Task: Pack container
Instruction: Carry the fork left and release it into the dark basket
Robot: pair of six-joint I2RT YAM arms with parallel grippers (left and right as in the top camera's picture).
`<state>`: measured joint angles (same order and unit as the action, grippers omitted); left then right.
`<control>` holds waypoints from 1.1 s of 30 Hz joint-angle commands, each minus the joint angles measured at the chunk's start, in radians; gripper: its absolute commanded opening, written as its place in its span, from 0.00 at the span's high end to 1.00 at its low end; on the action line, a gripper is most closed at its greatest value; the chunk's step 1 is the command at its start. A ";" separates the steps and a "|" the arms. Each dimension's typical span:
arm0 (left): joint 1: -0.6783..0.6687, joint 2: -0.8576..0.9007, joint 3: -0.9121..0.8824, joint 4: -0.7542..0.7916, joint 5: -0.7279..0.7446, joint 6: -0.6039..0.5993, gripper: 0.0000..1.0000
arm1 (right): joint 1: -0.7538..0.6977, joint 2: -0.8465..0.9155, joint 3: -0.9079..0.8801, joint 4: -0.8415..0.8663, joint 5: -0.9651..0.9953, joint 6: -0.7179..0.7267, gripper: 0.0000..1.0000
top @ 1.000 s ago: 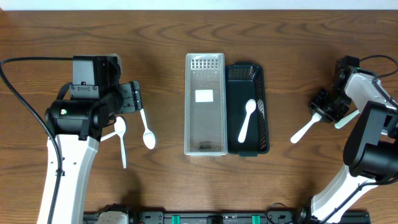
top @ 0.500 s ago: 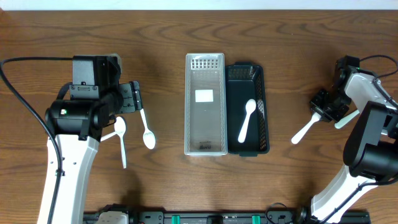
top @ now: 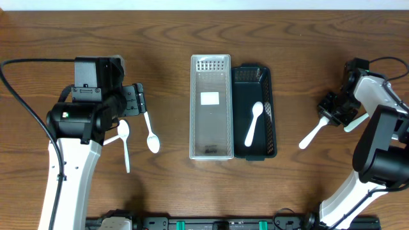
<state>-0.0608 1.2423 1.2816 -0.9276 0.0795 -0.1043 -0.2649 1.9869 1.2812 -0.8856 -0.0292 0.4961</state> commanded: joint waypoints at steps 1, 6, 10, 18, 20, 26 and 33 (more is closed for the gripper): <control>-0.002 0.005 0.022 0.001 0.006 0.003 0.23 | 0.040 -0.081 -0.001 -0.012 -0.032 -0.023 0.99; -0.002 0.005 0.022 0.000 0.006 0.003 0.23 | 0.117 -0.223 0.056 -0.049 -0.032 -0.028 0.99; -0.002 0.005 0.022 0.000 0.006 0.003 0.23 | 0.227 -0.320 0.125 -0.089 -0.046 -0.040 0.99; -0.002 0.005 0.022 0.000 0.006 0.003 0.23 | 0.516 -0.369 0.230 -0.119 -0.050 -0.007 0.99; -0.002 0.005 0.022 0.000 0.006 0.003 0.23 | 0.568 -0.353 0.225 -0.121 -0.050 -0.006 0.99; -0.002 0.005 0.022 0.000 0.006 0.003 0.23 | 0.672 -0.234 0.213 -0.139 -0.050 -0.007 0.99; -0.002 0.005 0.022 0.000 0.006 0.003 0.23 | 0.683 -0.074 0.213 -0.135 -0.050 -0.007 0.99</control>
<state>-0.0608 1.2423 1.2816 -0.9272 0.0795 -0.1043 0.4145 1.8709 1.5002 -1.0203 -0.0814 0.4816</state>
